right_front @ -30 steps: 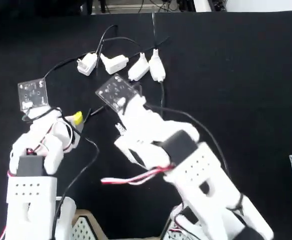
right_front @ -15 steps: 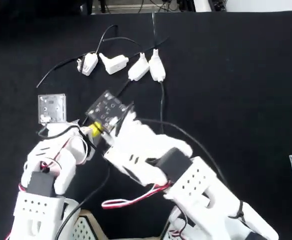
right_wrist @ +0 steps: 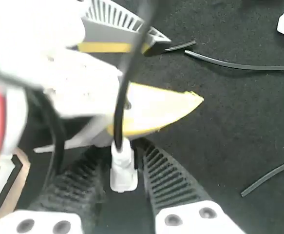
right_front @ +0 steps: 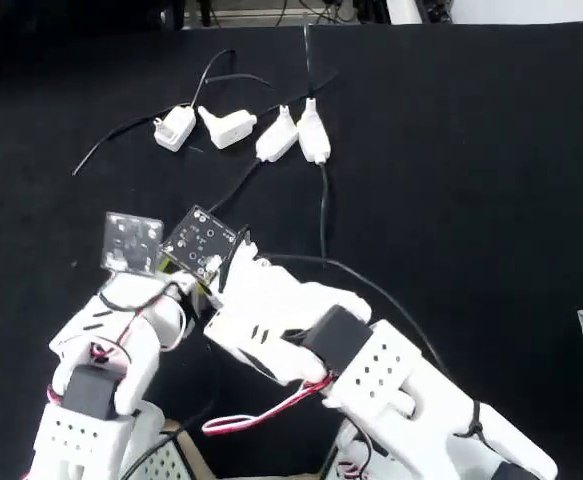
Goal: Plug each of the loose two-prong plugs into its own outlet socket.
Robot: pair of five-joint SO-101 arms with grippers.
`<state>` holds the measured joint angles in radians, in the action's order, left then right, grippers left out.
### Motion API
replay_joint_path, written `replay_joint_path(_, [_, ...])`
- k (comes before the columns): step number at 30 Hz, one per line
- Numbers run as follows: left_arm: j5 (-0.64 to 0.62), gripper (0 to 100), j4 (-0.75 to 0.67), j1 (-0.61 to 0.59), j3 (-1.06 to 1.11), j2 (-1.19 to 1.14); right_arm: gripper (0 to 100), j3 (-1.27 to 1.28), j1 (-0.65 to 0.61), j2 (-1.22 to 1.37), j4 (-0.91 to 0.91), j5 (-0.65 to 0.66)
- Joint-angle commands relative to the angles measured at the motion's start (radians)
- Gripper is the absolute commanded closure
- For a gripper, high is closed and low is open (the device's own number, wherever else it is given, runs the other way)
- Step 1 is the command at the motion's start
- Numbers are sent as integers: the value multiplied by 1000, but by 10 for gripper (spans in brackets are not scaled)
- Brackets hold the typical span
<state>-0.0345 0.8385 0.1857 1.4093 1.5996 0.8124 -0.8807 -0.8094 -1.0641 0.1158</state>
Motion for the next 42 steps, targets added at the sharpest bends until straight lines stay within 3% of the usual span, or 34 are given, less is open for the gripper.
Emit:
replay_joint_path(1, [29, 779, 46, 44, 4, 106, 986, -5, -23, -16, 14, -43])
replay_joint_path(8, [80, 780, 155, 82, 5, 224, 986, 45, -23, -16, 58, -43])
replay_joint_path(21, [118, 780, 158, 70, 5, 221, 986, 70, -17, -18, 71, -43])
replay_joint_path(25, [114, 775, 164, -79, -22, 218, 986, 70, 26, -22, 54, -43])
replay_joint_path(32, [135, 701, 319, -283, -125, 212, 986, 84, 138, -22, 48, -43])
replay_joint_path(38, [345, 701, 393, -509, -193, 180, 986, 133, 178, -22, 58, -38])
replay_joint_path(42, [516, 699, 393, -680, -260, 11, 986, 136, 178, -22, 58, -37])
